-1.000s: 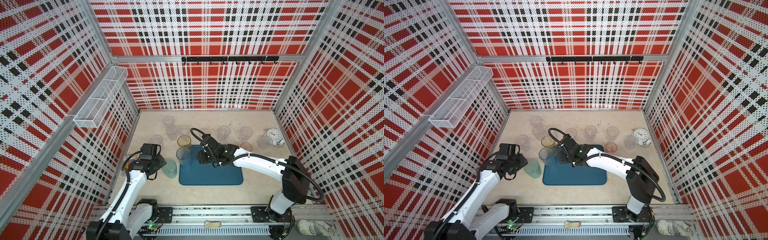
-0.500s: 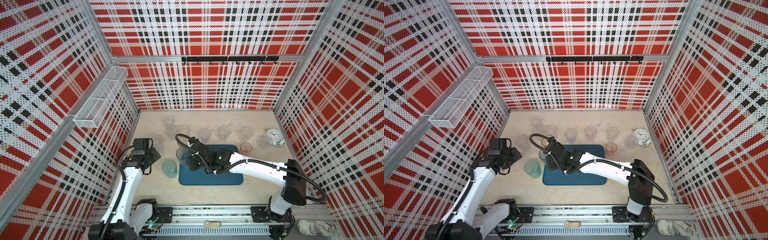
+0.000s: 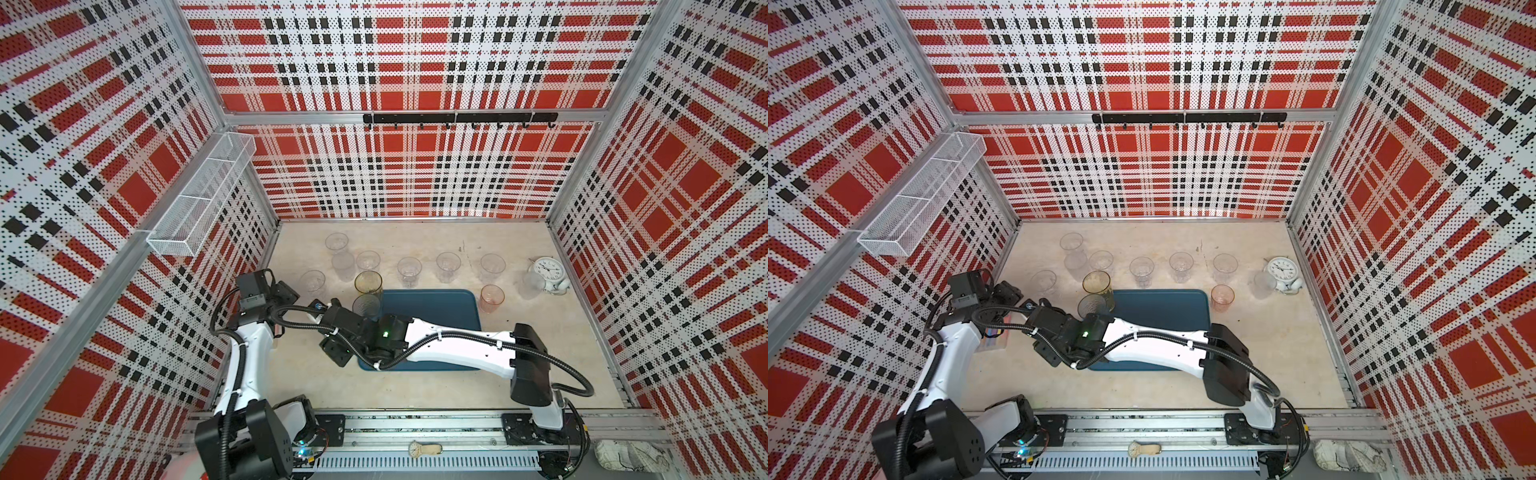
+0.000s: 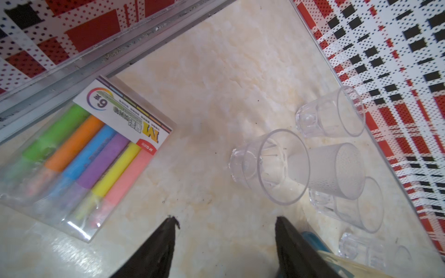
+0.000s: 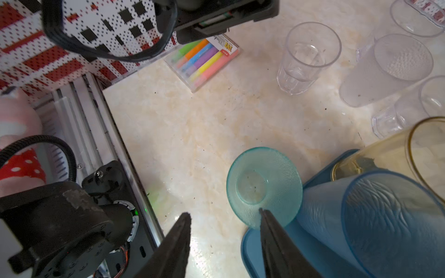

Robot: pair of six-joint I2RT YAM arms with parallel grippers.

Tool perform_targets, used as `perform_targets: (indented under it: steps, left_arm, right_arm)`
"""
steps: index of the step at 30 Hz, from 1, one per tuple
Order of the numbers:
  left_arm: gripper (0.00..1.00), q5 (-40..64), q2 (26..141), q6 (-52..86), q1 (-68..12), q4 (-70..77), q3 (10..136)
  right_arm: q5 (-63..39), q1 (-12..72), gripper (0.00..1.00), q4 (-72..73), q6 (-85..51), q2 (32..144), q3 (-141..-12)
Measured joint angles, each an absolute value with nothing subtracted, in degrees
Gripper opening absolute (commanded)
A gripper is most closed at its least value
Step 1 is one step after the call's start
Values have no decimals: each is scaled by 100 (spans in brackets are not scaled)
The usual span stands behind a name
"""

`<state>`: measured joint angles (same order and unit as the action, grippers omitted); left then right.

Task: Place the glasses into the tray
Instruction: Pick up the glass from the middle-left of the table.

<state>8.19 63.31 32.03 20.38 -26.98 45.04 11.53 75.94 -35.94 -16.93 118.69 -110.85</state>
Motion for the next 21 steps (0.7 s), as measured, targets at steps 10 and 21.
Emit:
perform_targets:
  steps: [10, 21]
  left_arm:
    - [73, 1297, 6198, 3701, 2554, -2080, 4073]
    - [73, 1439, 6171, 3999, 2665, -1865, 3977]
  right_arm:
    - [928, 7581, 53, -3616, -1367, 12632, -11671]
    - [1031, 7579, 52, -3612, -1380, 12779, -11515]
